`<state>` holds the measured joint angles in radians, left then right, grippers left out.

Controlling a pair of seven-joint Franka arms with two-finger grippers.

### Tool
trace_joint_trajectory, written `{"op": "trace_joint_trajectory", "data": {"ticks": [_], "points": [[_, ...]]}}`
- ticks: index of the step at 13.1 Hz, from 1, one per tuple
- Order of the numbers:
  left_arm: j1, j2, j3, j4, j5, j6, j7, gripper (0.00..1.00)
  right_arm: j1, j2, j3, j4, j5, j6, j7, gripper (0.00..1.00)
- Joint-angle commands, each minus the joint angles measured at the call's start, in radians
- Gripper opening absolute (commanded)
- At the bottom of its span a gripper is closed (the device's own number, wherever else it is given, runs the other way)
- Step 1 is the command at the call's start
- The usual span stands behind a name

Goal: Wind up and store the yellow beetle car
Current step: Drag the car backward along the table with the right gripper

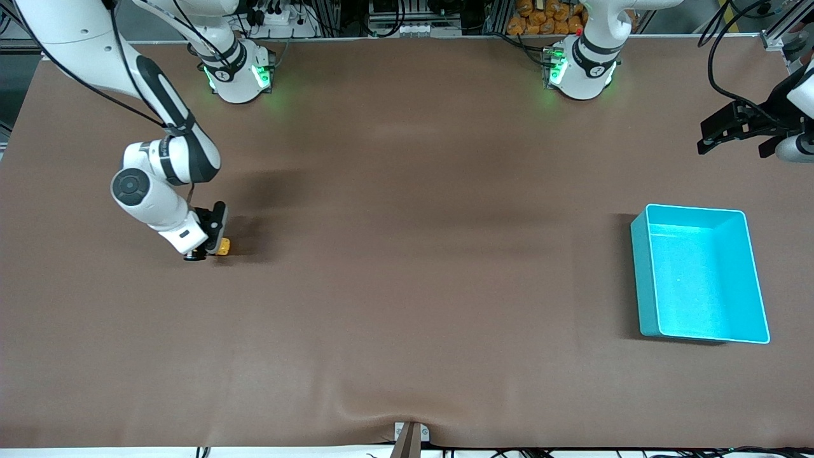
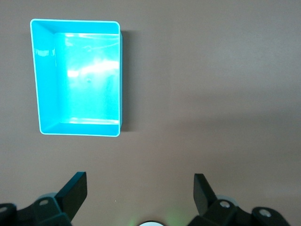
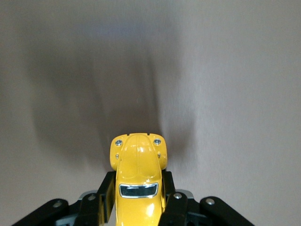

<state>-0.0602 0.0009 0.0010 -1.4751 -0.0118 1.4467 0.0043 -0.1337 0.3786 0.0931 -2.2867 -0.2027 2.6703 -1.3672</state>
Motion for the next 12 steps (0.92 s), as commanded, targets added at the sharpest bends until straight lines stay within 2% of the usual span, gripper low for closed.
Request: {"op": "trace_joint_trajectory", "data": {"ticks": [1, 4, 8, 12], "points": [[0.000, 0.002, -0.003, 0.012, 0.019, -0.003, 0.016, 1.00, -0.087, 0.103, 0.005, 0.070, -0.024, 0.017, -0.104, 0.03], [0.002, 0.002, -0.003, 0.012, 0.019, -0.003, 0.016, 1.00, -0.147, 0.115, 0.005, 0.090, -0.026, 0.014, -0.174, 0.04], [0.002, 0.002, -0.003, 0.012, 0.018, -0.003, 0.016, 1.00, -0.294, 0.140, 0.002, 0.105, -0.027, 0.022, -0.283, 0.04], [0.002, 0.002, -0.003, 0.012, 0.019, -0.003, 0.016, 1.00, -0.403, 0.216, 0.002, 0.179, -0.058, 0.030, -0.378, 0.04]]}}
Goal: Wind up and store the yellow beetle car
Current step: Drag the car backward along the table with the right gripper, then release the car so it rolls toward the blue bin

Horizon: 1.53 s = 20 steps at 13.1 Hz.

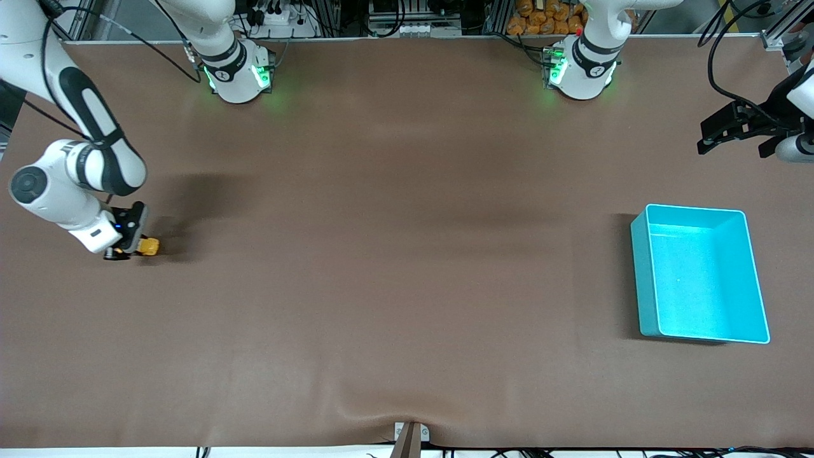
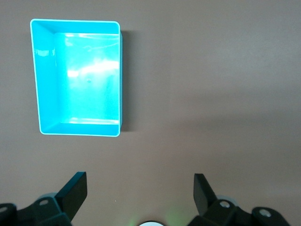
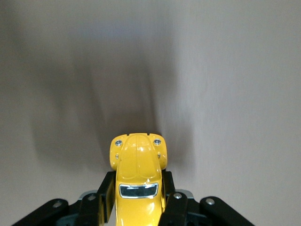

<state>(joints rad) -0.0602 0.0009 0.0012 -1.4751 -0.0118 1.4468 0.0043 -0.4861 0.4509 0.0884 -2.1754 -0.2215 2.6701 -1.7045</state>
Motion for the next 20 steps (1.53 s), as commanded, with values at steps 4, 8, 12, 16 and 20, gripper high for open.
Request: {"op": "trace_joint_trajectory", "data": {"ticks": [4, 8, 12, 16, 20], "points": [[0.002, 0.002, -0.003, 0.012, 0.019, -0.003, 0.016, 1.00, -0.121, 0.175, 0.007, 0.111, -0.039, 0.030, -0.118, 0.08], [0.002, 0.002, -0.003, 0.012, 0.019, -0.003, 0.016, 1.00, -0.137, 0.183, 0.008, 0.173, -0.023, -0.033, -0.110, 0.41], [0.002, 0.002, -0.003, 0.012, 0.019, -0.003, 0.016, 1.00, -0.158, 0.183, 0.017, 0.270, 0.020, -0.190, -0.115, 1.00], [0.002, 0.002, -0.003, 0.012, 0.019, -0.003, 0.016, 1.00, -0.147, 0.181, 0.021, 0.373, 0.073, -0.377, -0.121, 1.00], [0.003, 0.002, -0.003, 0.012, 0.021, -0.003, 0.016, 1.00, -0.149, 0.166, 0.034, 0.436, 0.105, -0.490, -0.118, 1.00]]}}
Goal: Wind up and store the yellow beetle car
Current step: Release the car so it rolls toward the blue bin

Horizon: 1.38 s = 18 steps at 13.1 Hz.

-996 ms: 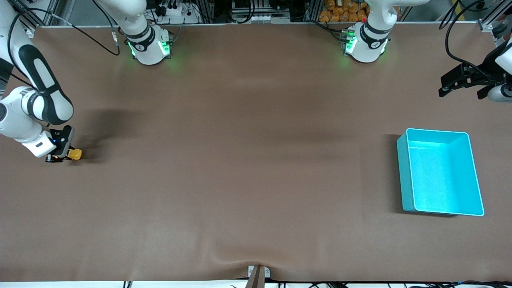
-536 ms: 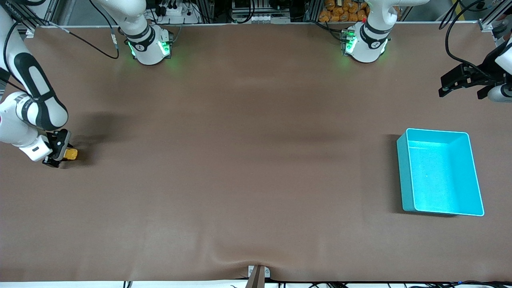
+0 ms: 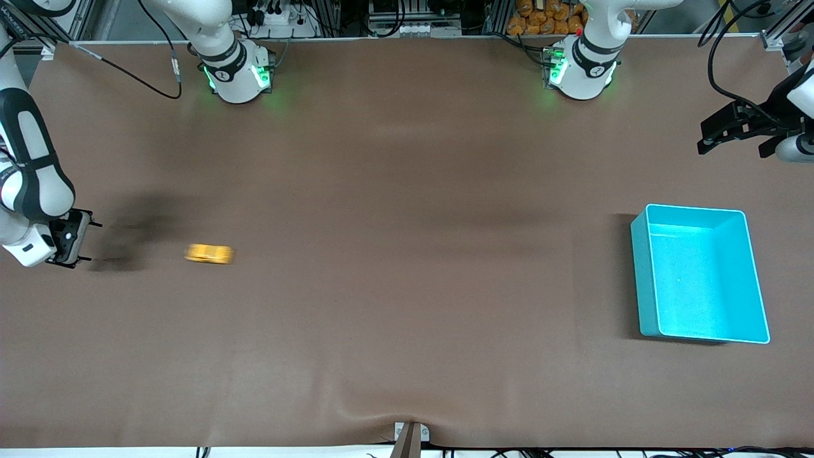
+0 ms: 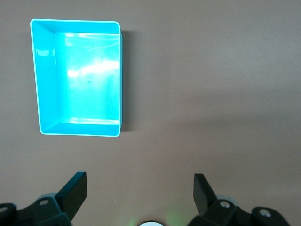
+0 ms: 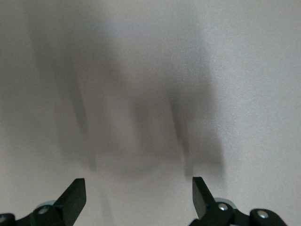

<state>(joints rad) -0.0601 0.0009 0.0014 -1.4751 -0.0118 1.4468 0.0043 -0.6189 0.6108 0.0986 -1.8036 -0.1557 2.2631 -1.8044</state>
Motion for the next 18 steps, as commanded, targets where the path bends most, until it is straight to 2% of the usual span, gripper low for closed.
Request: {"op": "trace_joint_trajectory", "data": {"ticks": [1, 3, 4, 8, 11, 14, 18], "points": [[0.003, 0.002, -0.003, 0.012, 0.021, -0.003, 0.016, 1.00, -0.015, 0.004, 0.026, 0.123, 0.073, -0.177, -0.020, 1.00], [0.003, 0.002, -0.003, 0.012, 0.019, -0.003, 0.016, 1.00, -0.002, 0.003, 0.027, 0.237, 0.088, -0.351, -0.007, 1.00], [0.003, 0.002, -0.003, 0.012, 0.019, -0.003, 0.016, 1.00, 0.007, -0.005, 0.027, 0.271, 0.088, -0.393, -0.006, 1.00], [0.003, 0.002, -0.003, 0.012, 0.019, -0.003, 0.016, 1.00, 0.022, -0.118, 0.029, 0.302, 0.091, -0.482, 0.040, 1.00], [0.003, 0.002, -0.003, 0.012, 0.019, -0.003, 0.016, 1.00, 0.062, -0.180, 0.030, 0.423, 0.091, -0.698, 0.121, 1.00], [0.003, 0.002, -0.003, 0.012, 0.019, -0.003, 0.016, 1.00, 0.135, -0.222, 0.032, 0.549, 0.090, -0.900, 0.271, 1.00], [0.005, 0.002, 0.000, 0.012, 0.019, -0.003, 0.016, 1.00, 0.232, -0.359, 0.029, 0.566, 0.119, -0.956, 0.540, 1.00]]}}
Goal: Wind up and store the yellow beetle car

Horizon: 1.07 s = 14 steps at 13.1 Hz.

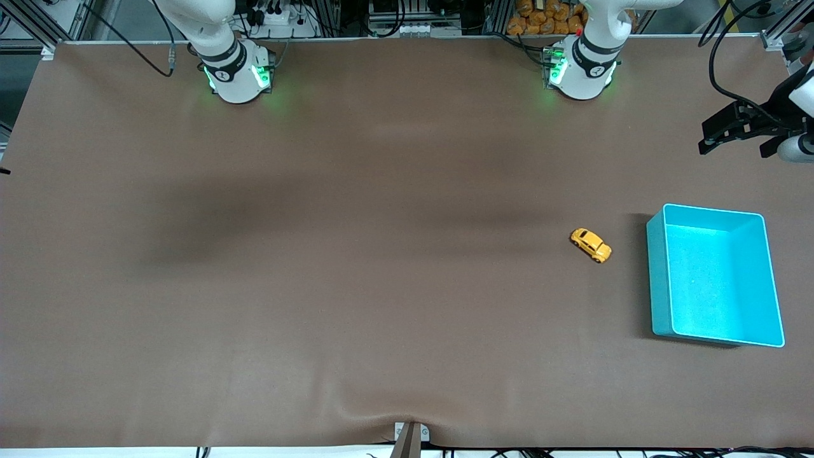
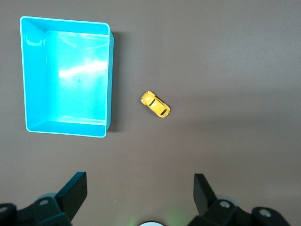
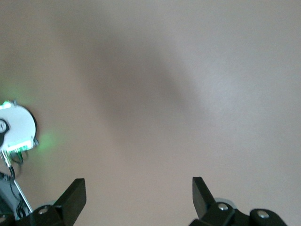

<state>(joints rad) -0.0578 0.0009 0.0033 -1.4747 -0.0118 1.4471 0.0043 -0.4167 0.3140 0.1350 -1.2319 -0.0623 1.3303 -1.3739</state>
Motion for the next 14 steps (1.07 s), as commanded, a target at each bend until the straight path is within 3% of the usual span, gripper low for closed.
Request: {"op": "trace_joint_trajectory", "data": {"ticks": [1, 4, 10, 14], "points": [[0.001, 0.002, -0.002, 0.011, 0.019, -0.004, 0.016, 1.00, 0.053, -0.084, -0.009, -0.006, 0.027, -0.037, 0.190, 1.00], [0.000, 0.002, 0.000, 0.011, 0.021, -0.004, -0.001, 1.00, 0.134, -0.110, -0.011, 0.002, 0.024, -0.051, 0.427, 1.00], [0.035, 0.082, 0.004, 0.010, 0.018, -0.001, -0.003, 1.00, 0.173, -0.108, -0.012, 0.049, 0.076, -0.053, 0.553, 1.00], [0.023, 0.189, 0.003, 0.010, 0.030, 0.077, -0.023, 1.00, 0.215, -0.136, 0.008, 0.054, 0.066, -0.057, 1.020, 1.00]]}}
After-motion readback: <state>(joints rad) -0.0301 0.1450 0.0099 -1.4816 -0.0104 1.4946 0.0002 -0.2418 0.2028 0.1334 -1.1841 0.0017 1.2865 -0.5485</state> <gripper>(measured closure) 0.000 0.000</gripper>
